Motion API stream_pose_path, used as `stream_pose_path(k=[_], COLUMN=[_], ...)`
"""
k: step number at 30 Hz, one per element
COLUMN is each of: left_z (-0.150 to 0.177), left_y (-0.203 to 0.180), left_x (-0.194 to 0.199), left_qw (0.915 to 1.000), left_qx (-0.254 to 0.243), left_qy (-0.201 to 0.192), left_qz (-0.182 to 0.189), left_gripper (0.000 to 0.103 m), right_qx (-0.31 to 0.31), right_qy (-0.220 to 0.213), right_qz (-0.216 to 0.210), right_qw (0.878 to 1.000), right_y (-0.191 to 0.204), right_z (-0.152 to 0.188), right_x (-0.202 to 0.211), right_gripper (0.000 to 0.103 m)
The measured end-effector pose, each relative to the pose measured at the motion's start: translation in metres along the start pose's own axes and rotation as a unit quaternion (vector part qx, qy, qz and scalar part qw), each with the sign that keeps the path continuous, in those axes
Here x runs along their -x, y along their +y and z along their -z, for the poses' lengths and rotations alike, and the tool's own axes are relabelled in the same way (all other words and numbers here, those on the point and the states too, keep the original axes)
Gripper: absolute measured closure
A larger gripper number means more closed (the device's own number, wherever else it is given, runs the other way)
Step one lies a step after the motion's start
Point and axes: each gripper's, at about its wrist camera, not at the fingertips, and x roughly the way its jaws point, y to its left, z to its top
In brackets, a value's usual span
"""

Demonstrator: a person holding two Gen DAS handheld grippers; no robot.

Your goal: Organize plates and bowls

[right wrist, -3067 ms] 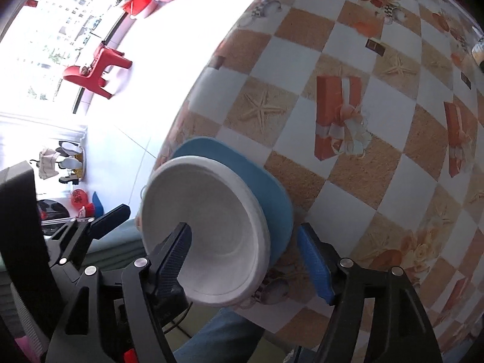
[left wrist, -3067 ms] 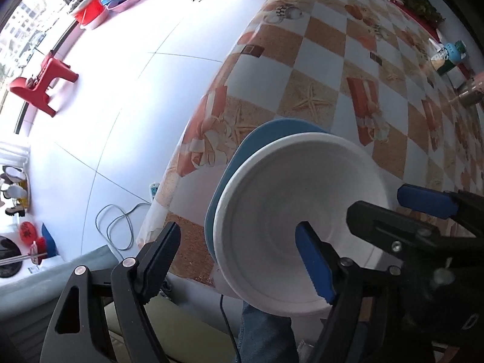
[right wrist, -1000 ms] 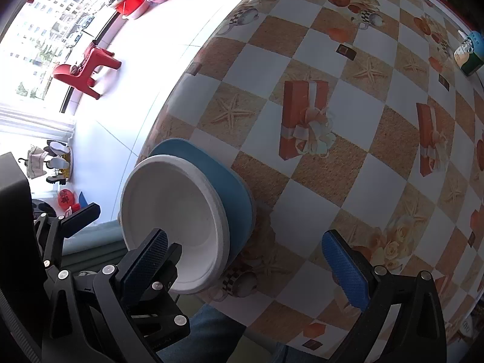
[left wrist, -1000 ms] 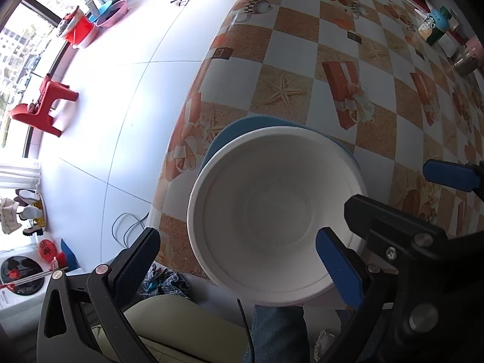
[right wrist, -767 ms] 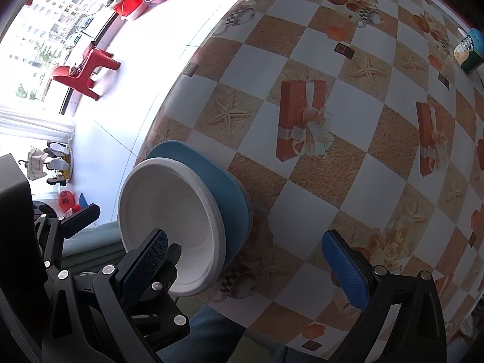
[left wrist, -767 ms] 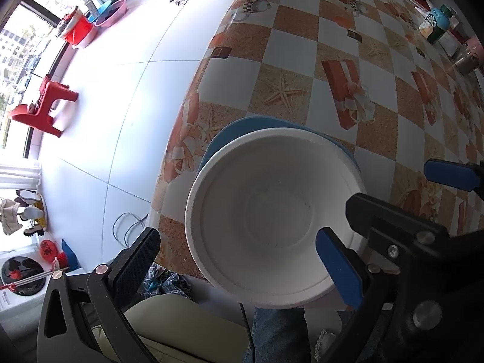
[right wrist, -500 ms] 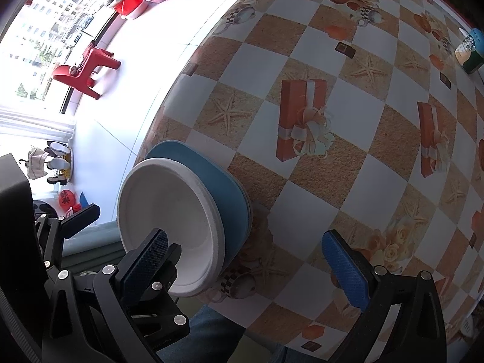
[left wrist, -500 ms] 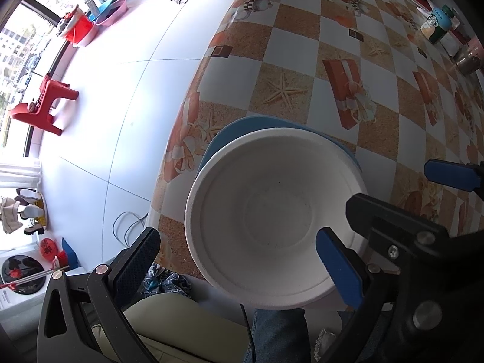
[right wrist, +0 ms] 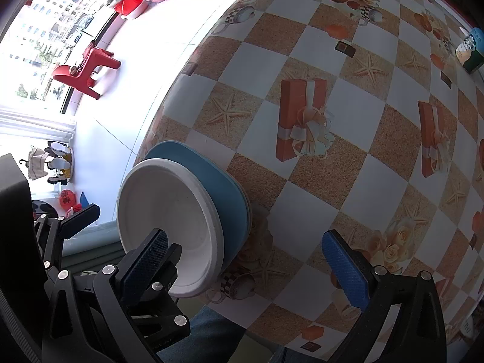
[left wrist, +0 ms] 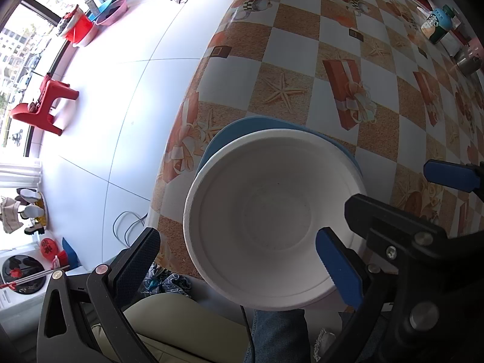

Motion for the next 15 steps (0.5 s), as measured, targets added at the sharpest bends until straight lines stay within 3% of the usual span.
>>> stream_pose_path(k=[15], left_z=[-0.0022], left_y=[-0.0044], left_x=[-0.0021], left_qw=[0.9999], left_qx=[0.011], left_qy=[-0.001], left_qz=[-0.008], left_gripper=[0.000], right_qx=[-0.001], right_qy=[0.003], right_qz=[-0.002], right_qw=[1.000], right_y=[-0.0011], right_z=[-0.0007], right_x=[-0.0007], right_gripper=[0.000])
